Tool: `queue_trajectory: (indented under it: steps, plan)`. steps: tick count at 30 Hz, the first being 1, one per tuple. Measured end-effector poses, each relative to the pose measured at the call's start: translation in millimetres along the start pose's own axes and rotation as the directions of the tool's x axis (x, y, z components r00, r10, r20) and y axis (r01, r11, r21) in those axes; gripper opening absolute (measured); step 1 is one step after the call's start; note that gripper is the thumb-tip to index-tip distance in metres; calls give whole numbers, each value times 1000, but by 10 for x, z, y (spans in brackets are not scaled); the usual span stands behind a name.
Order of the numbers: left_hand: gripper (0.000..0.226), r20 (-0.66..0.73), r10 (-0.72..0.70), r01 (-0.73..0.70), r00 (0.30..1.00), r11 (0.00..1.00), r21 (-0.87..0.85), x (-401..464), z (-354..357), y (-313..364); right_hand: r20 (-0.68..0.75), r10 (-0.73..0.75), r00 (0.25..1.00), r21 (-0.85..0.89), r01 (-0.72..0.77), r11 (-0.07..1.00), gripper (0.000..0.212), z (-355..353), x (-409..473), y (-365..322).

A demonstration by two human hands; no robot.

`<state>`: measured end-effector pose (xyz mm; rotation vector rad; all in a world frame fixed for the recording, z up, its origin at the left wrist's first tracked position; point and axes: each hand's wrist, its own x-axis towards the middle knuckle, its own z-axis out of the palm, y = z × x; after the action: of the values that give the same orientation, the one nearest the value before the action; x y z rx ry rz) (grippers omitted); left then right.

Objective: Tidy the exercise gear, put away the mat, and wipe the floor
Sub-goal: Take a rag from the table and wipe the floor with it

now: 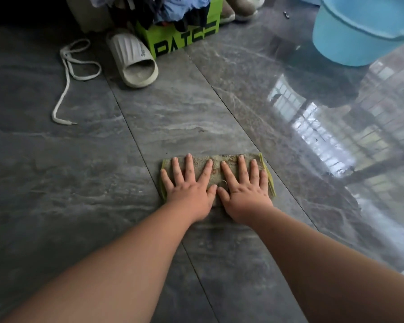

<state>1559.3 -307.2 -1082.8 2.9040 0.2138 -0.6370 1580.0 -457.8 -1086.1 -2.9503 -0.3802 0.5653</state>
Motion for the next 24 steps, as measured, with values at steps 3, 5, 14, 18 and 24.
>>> queue_trajectory:
  steps: [3,5,14,18,24]
  plan:
    - [63,-5,0,0,1000,1000,5,282,-130,-21,22,-4,1000,-16,5,1000,67,-121,311,-9]
    - [63,-10,11,-11,1000,1000,8,475,-220,-36,17,0,1000,-18,0,1000,67,-188,495,2]
    - [64,20,31,-31,999,999,27,704,-357,-57,12,42,999,-26,-42,999,65,-266,678,-45]
    - [63,7,53,-54,999,998,37,495,-283,-93,12,110,994,-7,-110,994,66,-155,429,-239]
    - [64,55,51,-52,997,998,29,-275,2,-261,81,79,994,-14,-78,997,68,90,-315,-426]
